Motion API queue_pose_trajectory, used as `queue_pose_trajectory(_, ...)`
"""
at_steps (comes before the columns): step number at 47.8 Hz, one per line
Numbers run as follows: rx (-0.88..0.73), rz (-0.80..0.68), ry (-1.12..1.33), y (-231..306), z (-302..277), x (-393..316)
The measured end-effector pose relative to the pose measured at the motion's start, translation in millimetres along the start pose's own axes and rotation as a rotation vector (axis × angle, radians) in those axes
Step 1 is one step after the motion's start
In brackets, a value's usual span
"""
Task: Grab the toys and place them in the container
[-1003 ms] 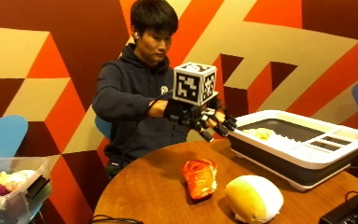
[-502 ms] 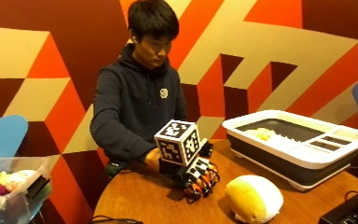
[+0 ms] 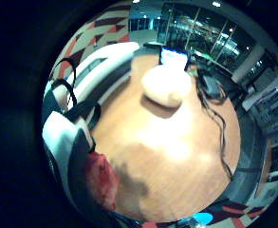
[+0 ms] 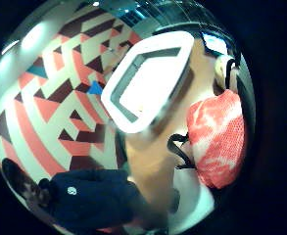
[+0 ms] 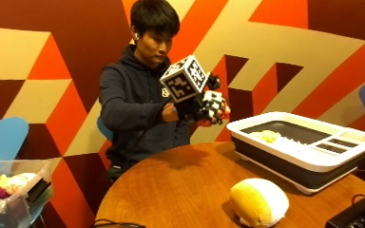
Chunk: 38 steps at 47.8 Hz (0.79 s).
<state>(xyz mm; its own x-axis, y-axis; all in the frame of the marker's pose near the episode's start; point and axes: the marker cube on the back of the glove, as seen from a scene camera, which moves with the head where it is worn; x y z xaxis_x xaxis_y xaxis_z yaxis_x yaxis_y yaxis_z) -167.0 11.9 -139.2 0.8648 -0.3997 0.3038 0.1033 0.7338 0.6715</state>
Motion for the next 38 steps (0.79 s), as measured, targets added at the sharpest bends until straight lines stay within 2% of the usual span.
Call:
queue_pose_trajectory(10, 0.194, -0.015, -0.160, -49.1, -35.7, -54.8)
queue_pose_trajectory(22, 0.344, -0.015, -0.336, -111.6, -2.9, -106.1)
queue_pose_trajectory(32, 0.278, -0.060, -0.309, -152.9, 55.0, -131.9)
queue_pose_trajectory(38, 0.114, -0.021, -0.282, -169.6, 98.7, -132.6)
